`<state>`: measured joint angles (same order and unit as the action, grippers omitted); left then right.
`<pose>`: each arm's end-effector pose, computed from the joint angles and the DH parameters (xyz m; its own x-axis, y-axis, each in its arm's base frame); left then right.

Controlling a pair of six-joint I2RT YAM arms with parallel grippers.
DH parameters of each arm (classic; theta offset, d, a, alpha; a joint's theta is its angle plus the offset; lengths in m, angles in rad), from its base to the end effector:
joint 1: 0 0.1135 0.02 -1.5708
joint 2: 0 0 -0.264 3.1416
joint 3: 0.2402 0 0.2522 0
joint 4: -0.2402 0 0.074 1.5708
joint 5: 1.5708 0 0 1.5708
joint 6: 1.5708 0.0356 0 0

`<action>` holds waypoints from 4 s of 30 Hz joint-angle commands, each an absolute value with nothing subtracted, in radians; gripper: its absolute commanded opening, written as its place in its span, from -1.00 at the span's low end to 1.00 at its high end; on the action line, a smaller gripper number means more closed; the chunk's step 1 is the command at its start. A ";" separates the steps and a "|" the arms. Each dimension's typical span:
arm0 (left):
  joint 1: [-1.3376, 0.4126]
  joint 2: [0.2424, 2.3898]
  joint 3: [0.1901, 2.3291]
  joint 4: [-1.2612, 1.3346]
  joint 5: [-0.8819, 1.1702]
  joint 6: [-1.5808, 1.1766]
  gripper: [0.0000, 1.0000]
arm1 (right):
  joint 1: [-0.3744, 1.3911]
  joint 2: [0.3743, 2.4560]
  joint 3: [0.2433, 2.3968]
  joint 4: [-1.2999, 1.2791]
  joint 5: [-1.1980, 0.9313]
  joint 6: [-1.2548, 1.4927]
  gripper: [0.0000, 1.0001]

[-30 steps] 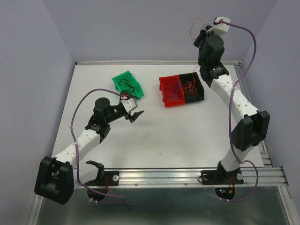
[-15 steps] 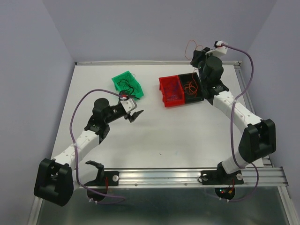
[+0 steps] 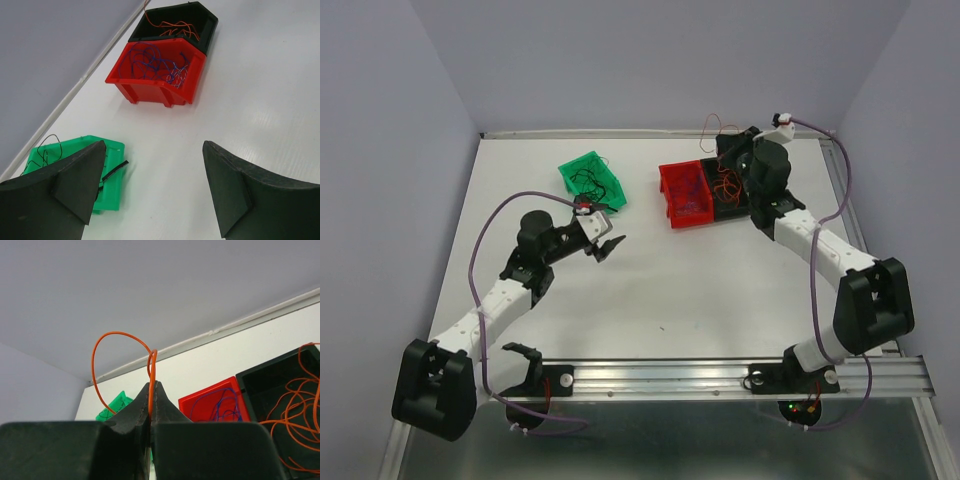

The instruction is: Untangle the cables

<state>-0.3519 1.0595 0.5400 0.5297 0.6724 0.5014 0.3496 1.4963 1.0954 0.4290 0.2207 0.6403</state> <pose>0.2130 -0.1018 0.2752 0.4190 0.2467 -0.8738 0.7446 0.4574 0.4862 0.3390 0.1153 0.3395 -0.0557 0.6002 -0.7979 -0.1189 0.7895 0.6021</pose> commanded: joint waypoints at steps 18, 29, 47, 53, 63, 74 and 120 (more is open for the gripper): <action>-0.356 1.069 0.542 0.560 0.680 0.520 0.79 | 0.411 1.646 1.080 0.529 0.115 0.885 -0.99; -0.357 1.074 0.548 0.560 0.683 0.517 0.79 | 0.284 1.525 0.848 0.617 0.095 1.098 -0.99; -0.356 1.074 0.545 0.560 0.675 0.517 0.79 | 0.166 1.798 1.015 0.533 0.071 0.905 -0.99; -0.357 1.080 0.548 0.560 0.675 0.519 0.79 | 0.195 1.933 1.143 0.381 0.207 0.778 -0.99; -0.357 1.085 0.548 0.560 0.675 0.526 0.79 | 0.230 2.061 1.313 0.216 0.380 0.624 -0.99; -0.357 1.072 0.540 0.560 0.683 0.532 0.79 | 0.288 2.060 1.391 0.133 0.517 0.509 -0.81; -0.359 1.042 0.526 0.552 0.686 0.538 0.79 | 0.006 1.844 1.236 0.044 0.066 0.762 0.93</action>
<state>-0.3527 1.0626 0.5343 0.5255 0.6727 0.5278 0.0071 1.8236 1.2652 -0.0002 0.0807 0.7166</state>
